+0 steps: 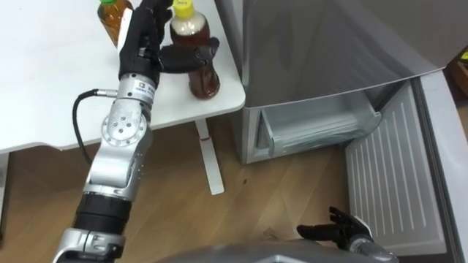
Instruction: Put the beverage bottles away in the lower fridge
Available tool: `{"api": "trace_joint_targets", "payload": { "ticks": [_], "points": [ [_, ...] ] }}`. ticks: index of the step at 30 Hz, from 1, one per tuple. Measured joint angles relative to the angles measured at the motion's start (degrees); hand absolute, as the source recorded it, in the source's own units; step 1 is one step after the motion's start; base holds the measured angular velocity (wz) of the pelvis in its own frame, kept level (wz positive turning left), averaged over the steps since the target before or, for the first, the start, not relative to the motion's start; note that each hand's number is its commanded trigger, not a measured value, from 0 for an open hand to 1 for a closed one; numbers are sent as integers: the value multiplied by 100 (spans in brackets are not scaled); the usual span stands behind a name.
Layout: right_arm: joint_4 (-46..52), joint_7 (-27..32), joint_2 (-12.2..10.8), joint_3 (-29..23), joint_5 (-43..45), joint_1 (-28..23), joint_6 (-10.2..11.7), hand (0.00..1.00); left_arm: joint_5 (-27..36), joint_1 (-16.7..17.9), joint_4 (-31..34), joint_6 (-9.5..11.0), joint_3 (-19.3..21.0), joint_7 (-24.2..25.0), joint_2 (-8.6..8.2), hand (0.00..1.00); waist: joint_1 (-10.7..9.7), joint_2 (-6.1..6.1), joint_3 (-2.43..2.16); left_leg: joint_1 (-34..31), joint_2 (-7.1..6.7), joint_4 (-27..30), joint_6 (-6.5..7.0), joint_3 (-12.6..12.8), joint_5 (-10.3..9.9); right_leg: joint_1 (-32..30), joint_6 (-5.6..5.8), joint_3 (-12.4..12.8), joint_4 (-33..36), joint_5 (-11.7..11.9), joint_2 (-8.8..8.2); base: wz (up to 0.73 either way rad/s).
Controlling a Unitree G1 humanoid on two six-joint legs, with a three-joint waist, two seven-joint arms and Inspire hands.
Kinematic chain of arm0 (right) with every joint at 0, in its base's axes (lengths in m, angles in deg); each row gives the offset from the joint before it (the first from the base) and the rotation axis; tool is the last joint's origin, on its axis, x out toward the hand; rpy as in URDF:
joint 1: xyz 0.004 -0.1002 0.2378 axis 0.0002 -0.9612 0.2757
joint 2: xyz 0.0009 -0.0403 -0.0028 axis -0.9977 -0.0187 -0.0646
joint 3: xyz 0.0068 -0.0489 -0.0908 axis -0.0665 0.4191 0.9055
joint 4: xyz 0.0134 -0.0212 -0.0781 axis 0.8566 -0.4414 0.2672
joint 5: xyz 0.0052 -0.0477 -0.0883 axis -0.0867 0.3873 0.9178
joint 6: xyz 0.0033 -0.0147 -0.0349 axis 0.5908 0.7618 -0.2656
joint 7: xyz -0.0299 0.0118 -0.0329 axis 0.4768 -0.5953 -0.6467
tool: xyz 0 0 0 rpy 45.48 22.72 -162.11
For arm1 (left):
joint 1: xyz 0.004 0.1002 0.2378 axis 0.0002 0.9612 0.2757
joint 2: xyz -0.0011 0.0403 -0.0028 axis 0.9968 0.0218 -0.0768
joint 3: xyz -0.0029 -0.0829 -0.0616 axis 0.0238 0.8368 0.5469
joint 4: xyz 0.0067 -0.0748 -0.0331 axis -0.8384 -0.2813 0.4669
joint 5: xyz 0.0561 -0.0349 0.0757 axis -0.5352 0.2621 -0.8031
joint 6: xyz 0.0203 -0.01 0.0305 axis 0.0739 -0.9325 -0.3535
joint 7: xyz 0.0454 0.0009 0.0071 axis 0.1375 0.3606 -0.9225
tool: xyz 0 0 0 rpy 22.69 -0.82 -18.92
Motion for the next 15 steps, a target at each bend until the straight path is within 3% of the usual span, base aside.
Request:
{"api": "trace_joint_targets", "payload": {
  "ticks": [7, 15],
  "points": [
    [0, -18, 2, -98, 1, 0, -7, 0, -1, -1, -69, -28, 42, -79, 20, 100, -23, 9, -4, -26, 4, 4, -1, 1, 0, -11, -3, 1, -1, 3, 4, 0],
    [-14, -11, 14, -168, 3, 6, -13, 0, 14, -135, -234, -104, 61, 164, 34, 100, -105, 57, -14, -32, 4, 12, -1, 3, 0, -11, -3, 1, -4, 3, 3, 0]
  ]
}}
